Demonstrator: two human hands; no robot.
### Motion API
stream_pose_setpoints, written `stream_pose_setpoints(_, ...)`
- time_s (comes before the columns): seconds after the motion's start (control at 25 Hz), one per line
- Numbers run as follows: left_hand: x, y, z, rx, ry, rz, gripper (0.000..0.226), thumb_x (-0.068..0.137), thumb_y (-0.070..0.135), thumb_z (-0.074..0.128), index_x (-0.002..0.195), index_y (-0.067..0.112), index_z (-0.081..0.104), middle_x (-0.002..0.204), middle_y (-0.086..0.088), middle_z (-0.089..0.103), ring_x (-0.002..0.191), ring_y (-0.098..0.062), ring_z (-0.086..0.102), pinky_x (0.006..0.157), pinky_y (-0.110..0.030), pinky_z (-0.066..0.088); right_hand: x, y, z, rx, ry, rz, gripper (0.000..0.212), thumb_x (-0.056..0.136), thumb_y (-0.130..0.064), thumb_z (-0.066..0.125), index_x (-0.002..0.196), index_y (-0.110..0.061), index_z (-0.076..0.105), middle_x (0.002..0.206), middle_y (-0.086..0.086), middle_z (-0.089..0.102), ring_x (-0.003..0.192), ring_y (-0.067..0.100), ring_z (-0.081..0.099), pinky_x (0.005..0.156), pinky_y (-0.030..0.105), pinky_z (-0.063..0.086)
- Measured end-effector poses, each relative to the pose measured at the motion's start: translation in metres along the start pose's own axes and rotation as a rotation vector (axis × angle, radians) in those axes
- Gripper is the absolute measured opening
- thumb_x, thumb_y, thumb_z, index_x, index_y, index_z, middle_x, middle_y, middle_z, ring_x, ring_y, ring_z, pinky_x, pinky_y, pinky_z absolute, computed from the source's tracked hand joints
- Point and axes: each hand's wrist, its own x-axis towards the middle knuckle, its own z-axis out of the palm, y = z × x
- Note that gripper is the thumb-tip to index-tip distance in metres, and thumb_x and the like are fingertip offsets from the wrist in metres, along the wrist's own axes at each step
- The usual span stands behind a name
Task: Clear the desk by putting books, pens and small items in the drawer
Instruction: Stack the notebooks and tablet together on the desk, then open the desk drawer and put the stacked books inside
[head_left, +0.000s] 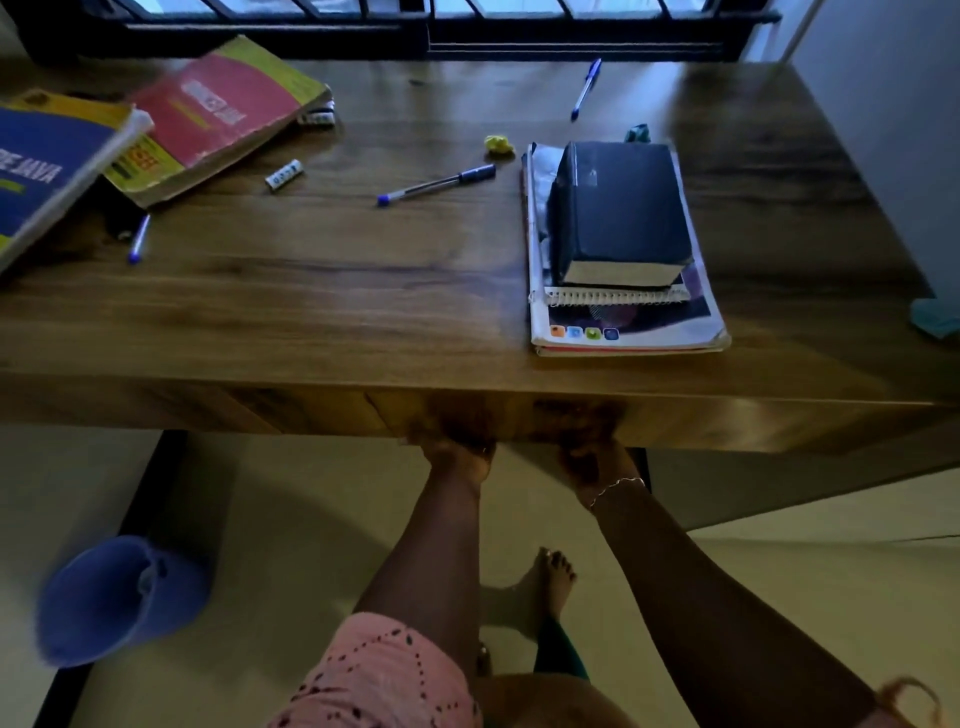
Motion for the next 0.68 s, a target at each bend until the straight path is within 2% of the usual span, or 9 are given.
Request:
stream_pose_setpoints(0.12,-0.011,0.001,-0.001,0.023,0.021,0.007,0.077,0.091,0.064,0.004,0.141,0.016,0.036,0.148,-0.011,0.036,0.136,-0.031,0.033,0.114,-0.043,0.024,-0.008,0.003,-0.002,0.013,-0.002,-0.019,0.029,0.079,0.016,0.031,0.071,-0.004,0.050,0.076,0.010,0.052,0.071,0.024,0.051,0.069,0.032,0.048)
stream_pose_setpoints(0.2,-0.014,0.000,-0.008,0.058,0.027,0.001,0.079,0.091,0.064,0.001,0.143,0.015,0.033,0.150,-0.011,0.033,0.138,-0.030,0.030,0.114,-0.040,0.018,-0.017,0.003,-0.005,0.004,-0.014,-0.017,0.027,0.072,0.017,0.034,0.071,-0.005,0.050,0.072,0.011,0.055,0.069,0.024,0.053,0.061,0.030,0.053)
stream_pose_setpoints(0.28,-0.020,-0.002,-0.017,0.089,0.038,0.003,0.081,0.089,0.066,-0.001,0.143,0.017,0.033,0.151,-0.010,0.032,0.137,-0.030,0.031,0.114,-0.040,0.018,-0.020,0.005,-0.011,-0.002,-0.023,-0.011,0.027,0.074,0.015,0.035,0.072,-0.006,0.051,0.062,0.011,0.062,0.066,0.023,0.056,0.055,0.026,0.055)
stream_pose_setpoints(0.4,-0.034,-0.011,-0.044,0.120,0.084,0.008,0.081,0.088,0.068,-0.002,0.143,0.019,0.033,0.150,-0.011,0.033,0.135,-0.033,0.034,0.112,-0.044,0.022,-0.030,0.022,-0.028,0.050,0.003,0.011,0.026,0.081,0.012,0.034,0.073,-0.006,0.051,0.078,0.011,0.058,0.076,0.024,0.054,0.082,0.035,0.052)
stream_pose_setpoints(0.44,-0.035,-0.016,-0.052,0.112,0.092,0.002,0.082,0.087,0.069,-0.001,0.144,0.019,0.032,0.149,-0.013,0.034,0.134,-0.034,0.034,0.112,-0.046,0.023,-0.032,0.026,-0.033,0.058,0.022,0.012,0.025,0.082,0.012,0.035,0.075,-0.006,0.050,0.082,0.010,0.055,0.078,0.024,0.053,0.085,0.035,0.050)
stream_pose_setpoints(0.52,-0.044,-0.018,-0.074,0.080,0.097,0.004,0.085,0.086,0.073,0.003,0.143,0.017,0.033,0.146,-0.016,0.038,0.132,-0.037,0.038,0.110,-0.049,0.029,-0.053,0.041,-0.047,0.112,0.045,-0.012,0.028,0.082,0.013,0.031,0.078,-0.008,0.048,0.084,0.009,0.053,0.077,0.023,0.052,0.075,0.032,0.053)
stream_pose_setpoints(0.6,-0.042,-0.023,-0.084,0.020,0.105,-0.008,0.087,0.084,0.076,0.008,0.141,0.016,0.036,0.142,-0.018,0.043,0.128,-0.038,0.042,0.108,-0.051,0.032,-0.047,0.044,-0.059,0.133,0.075,-0.029,0.032,0.082,0.015,0.027,0.085,-0.007,0.050,0.091,0.009,0.053,0.076,0.022,0.051,0.069,0.031,0.051)
stream_pose_setpoints(0.68,-0.051,-0.027,-0.097,0.009,0.114,-0.002,0.087,0.083,0.077,0.009,0.139,0.016,0.038,0.140,-0.018,0.045,0.126,-0.038,0.045,0.108,-0.053,0.033,-0.048,0.052,-0.075,0.116,0.089,-0.036,0.032,0.087,0.007,0.032,0.109,-0.005,0.052,0.093,0.009,0.053,0.075,0.021,0.051,0.073,0.031,0.046)
